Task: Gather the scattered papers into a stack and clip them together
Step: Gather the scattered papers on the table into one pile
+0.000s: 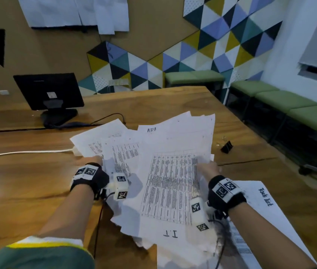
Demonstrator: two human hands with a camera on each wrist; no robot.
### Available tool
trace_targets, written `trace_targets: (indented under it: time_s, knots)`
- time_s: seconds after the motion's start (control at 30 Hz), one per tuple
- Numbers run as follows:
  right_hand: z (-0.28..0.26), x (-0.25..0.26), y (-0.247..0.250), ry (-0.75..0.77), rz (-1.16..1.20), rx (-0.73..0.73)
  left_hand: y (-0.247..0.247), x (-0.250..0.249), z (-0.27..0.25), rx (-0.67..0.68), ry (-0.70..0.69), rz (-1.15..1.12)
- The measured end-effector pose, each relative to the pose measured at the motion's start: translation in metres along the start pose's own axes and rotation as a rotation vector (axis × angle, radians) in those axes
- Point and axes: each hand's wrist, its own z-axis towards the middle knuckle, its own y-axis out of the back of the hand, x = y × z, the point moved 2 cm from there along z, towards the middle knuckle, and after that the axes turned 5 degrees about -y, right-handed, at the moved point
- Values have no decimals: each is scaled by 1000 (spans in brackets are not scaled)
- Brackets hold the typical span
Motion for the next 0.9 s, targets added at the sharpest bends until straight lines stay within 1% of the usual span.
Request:
trace_targets:
  time_s: [0.1, 0.17, 0.2, 0.3, 0.37, 0.4, 0.43, 0.47, 0.5, 0.57, 0.6, 0.67, 0.7, 0.8, 0.83, 0.9]
  knots:
    - [-4, 8, -3, 10, -5, 8, -8, -7, 4, 44, -66, 81]
    - [-3, 8, -4, 8, 48, 68, -13, -2, 31, 87, -128, 5]
    - [1, 6, -2, 3, 65, 84, -11, -3, 31, 118, -145, -4]
    - [8, 1, 9, -20, 132, 53, 2, 0, 31, 266, -112, -181]
    - [13, -1, 17, -48, 176, 88, 8, 2, 36, 322, -86, -122]
    - [14, -2, 20, -51, 197, 124, 9, 1, 36, 325, -96, -66]
    - [14, -3, 22, -51, 195, 146, 8, -1, 34, 294, -107, 14]
    - [15, -3, 23, -47, 184, 166, 5, -3, 33, 241, -129, 81]
    - [12, -2, 23, -44, 161, 179, 0, -7, 28, 187, -156, 95]
    - [10, 0, 19, -33, 139, 211, -17, -17, 17, 141, -208, 20]
    - [9, 0, 16, -32, 138, 232, -25, -23, 14, 153, -207, -59]
    - [9, 2, 9, -17, 119, 257, -38, -36, -3, 255, -191, -189]
    - [9, 3, 8, -5, 108, 260, -42, -40, -8, 323, -191, -178]
    - [14, 3, 8, 22, 152, 243, -45, -44, -16, 469, -217, 11]
    - [13, 3, 11, 21, 163, 240, -43, -42, -19, 538, -194, 0]
    - [10, 0, 15, 14, 173, 260, -37, -38, -17, 645, -190, -133]
